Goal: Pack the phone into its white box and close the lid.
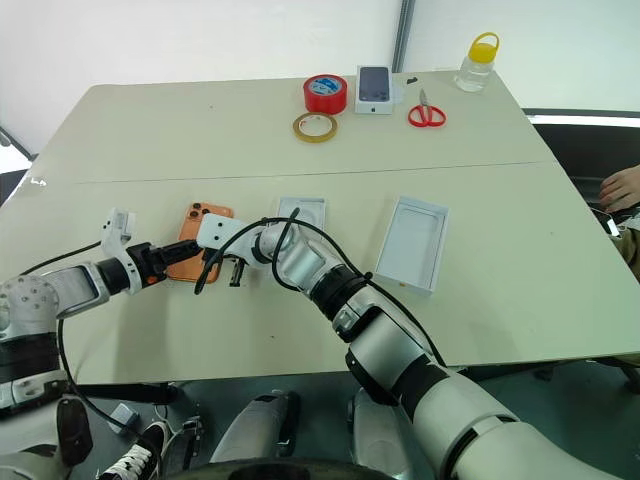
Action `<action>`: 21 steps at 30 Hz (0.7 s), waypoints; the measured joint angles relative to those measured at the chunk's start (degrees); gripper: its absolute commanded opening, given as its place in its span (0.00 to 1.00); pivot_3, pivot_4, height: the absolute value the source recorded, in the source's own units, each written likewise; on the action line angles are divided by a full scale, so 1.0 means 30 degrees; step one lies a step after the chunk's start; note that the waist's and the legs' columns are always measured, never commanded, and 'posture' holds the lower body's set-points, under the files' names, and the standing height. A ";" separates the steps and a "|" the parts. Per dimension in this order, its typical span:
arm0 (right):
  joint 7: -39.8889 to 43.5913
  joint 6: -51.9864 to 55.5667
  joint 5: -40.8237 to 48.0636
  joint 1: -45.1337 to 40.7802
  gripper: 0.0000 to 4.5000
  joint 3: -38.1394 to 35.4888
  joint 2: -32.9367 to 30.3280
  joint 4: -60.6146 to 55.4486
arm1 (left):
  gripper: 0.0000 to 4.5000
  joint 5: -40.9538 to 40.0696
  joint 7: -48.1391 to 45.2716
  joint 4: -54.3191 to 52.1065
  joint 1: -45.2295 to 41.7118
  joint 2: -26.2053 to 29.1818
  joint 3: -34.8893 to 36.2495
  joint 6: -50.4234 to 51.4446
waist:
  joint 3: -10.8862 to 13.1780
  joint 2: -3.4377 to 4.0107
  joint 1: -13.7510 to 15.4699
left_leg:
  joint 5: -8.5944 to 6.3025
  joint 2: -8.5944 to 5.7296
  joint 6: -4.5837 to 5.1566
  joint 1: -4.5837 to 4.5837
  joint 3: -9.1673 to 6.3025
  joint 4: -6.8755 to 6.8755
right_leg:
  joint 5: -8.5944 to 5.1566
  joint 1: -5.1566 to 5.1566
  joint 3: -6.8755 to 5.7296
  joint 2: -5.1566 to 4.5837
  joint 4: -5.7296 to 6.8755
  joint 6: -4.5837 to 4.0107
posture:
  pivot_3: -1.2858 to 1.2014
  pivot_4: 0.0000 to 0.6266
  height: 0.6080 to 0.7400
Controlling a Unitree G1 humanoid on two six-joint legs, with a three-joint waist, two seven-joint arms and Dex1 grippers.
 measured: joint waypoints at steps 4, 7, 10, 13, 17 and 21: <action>0.0006 -0.0003 -0.0005 0.0024 0.00 0.0000 -0.0021 -0.0014 | 0.71 0.0061 0.0076 0.0437 -0.0274 -0.0205 0.0191 -0.0032 | -0.0003 0.0002 0.0020 | 0.0000 0.0000 0.0000 0.0012 0.0000 0.0001 | 0.0000 0.0002 -0.0001 0.0000 0.0001 0.0000 | 0.52 0.24 1.00; 0.0045 -0.0002 0.0007 0.0090 0.00 -0.0001 -0.0022 -0.0120 | 0.46 0.0083 0.0185 0.0751 -0.0197 -0.0219 0.0391 -0.0032 | -0.0004 -0.0001 -0.0048 | 0.0000 0.0000 0.0000 0.0010 0.0000 -0.0001 | 0.0000 0.0004 0.0001 0.0001 0.0001 0.0000 | 0.52 0.24 1.00; 0.0052 -0.0010 0.0007 0.0108 0.00 -0.0008 -0.0049 -0.0134 | 0.36 0.0054 0.0058 0.0880 0.0011 -0.0269 0.0395 -0.0017 | -0.0007 -0.0006 -0.0102 | 0.0001 0.0001 -0.0002 0.0009 -0.0002 -0.0007 | 0.0000 0.0006 0.0001 0.0001 0.0001 0.0000 | 0.52 0.24 1.00; 0.0048 -0.0025 0.0006 0.0159 0.00 -0.0007 -0.0048 -0.0178 | 0.36 -0.0023 0.0030 0.0829 0.0085 -0.0329 0.0332 0.0055 | -0.0009 -0.0005 -0.0151 | 0.0000 0.0002 0.0000 0.0011 -0.0004 -0.0011 | 0.0000 0.0013 0.0002 0.0003 0.0007 0.0000 | 0.52 0.24 1.00; 0.0045 -0.0055 0.0003 0.0239 0.00 -0.0007 -0.0063 -0.0257 | 0.36 -0.0112 0.0121 0.0826 0.0166 -0.0405 0.0453 0.0051 | -0.0009 -0.0006 -0.0164 | 0.0000 0.0001 0.0000 0.0010 -0.0003 -0.0010 | 0.0000 0.0011 0.0004 0.0003 0.0007 0.0000 | 0.52 0.24 1.00; 0.0048 -0.0053 0.0000 0.0278 0.00 -0.0008 -0.0139 -0.0305 | 0.07 -0.0610 -0.0076 0.0777 0.0244 -0.0700 0.0778 0.0154 | -0.0013 -0.0010 -0.0160 | -0.0001 0.0002 0.0001 0.0017 -0.0004 -0.0010 | 0.0000 0.0012 0.0002 0.0003 0.0006 0.0000 | 0.52 0.24 1.00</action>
